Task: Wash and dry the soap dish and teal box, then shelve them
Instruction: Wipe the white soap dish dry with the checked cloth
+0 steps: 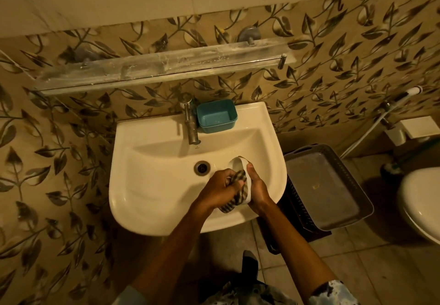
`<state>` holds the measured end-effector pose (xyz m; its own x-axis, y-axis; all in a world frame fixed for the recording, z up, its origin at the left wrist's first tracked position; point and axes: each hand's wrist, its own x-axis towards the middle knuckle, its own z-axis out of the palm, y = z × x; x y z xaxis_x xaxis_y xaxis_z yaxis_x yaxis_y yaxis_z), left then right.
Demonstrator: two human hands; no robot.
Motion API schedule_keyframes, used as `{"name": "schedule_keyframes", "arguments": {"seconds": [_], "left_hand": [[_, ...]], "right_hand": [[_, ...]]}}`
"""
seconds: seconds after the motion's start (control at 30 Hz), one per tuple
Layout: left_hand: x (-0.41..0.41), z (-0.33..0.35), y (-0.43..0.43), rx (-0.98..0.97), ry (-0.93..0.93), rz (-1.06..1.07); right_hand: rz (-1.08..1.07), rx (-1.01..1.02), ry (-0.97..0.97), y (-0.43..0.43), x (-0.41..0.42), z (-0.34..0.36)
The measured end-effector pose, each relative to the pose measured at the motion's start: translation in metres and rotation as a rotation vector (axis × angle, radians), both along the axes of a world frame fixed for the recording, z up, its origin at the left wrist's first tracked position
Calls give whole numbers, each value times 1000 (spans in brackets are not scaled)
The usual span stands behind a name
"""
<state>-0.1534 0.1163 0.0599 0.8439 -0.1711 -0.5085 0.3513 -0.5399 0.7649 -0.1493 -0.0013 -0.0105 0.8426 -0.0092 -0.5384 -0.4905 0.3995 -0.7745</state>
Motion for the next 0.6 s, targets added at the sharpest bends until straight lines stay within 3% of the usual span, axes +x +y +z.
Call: {"name": "schedule_keyframes", "arguments": {"seconds": [0.07,0.17,0.27,0.33,0.43,0.53,0.6], "left_hand": [[12,2,-5,-47,158,239],[33,7,-3,-315,400,649],[40,10,-2,-414,413,740],[32,4,-7,-294,251,608],[11,0,-5,-123,-26,177],[-10,-9,-2,-42,-102,-182],[-18,-14,0,-18,-169,-238]], "right_hand": [[40,-52,-52,3,-3,1],[102,-155,-203,7,-8,5],[129,-172,-239,10,-13,11],[94,-159,-211,6,-13,13],[79,-102,-143,-7,-5,19],[136,-73,-70,-18,0,21],[147,-19,-25,-20,-2,18]]}}
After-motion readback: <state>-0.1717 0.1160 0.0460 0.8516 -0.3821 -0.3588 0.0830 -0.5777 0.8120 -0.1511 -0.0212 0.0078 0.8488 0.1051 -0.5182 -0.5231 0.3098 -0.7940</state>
